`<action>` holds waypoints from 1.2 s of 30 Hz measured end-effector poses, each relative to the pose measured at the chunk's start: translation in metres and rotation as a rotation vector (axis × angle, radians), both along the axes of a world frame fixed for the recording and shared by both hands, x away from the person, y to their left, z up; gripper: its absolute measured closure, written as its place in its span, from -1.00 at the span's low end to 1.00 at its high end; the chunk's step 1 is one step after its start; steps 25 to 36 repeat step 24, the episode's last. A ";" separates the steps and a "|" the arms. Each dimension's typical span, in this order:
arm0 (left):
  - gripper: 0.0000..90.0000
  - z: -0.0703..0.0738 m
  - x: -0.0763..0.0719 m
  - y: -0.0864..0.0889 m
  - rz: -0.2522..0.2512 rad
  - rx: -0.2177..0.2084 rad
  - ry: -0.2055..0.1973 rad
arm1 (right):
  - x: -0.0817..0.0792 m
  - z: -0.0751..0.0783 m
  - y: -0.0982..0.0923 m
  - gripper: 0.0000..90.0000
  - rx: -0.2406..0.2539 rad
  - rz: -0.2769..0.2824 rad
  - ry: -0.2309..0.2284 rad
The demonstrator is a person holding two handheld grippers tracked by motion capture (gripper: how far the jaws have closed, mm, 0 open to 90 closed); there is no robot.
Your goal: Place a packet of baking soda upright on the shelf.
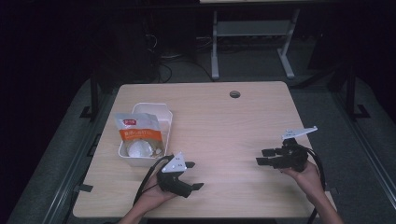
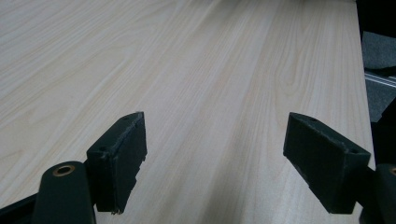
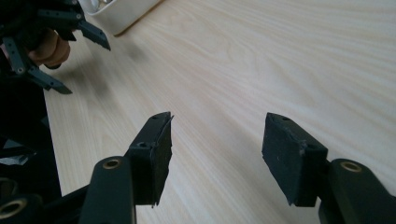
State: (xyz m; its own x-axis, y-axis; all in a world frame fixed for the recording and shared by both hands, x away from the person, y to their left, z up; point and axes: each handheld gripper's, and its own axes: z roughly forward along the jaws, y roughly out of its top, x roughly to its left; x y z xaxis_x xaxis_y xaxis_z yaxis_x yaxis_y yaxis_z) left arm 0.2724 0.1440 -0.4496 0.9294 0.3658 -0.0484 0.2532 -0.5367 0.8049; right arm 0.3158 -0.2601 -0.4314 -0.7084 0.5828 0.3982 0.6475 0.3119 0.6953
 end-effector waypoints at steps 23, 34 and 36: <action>-0.53 0.000 -0.001 -0.001 0.002 0.009 -0.013 | -0.042 -0.023 -0.009 -0.16 -0.011 -0.036 -0.024; -0.53 0.000 -0.002 -0.001 0.002 0.008 -0.014 | -0.042 -0.023 -0.010 -0.17 -0.009 -0.043 -0.036; -0.53 0.000 -0.002 -0.001 0.002 0.008 -0.014 | -0.042 -0.023 -0.010 -0.17 -0.009 -0.043 -0.036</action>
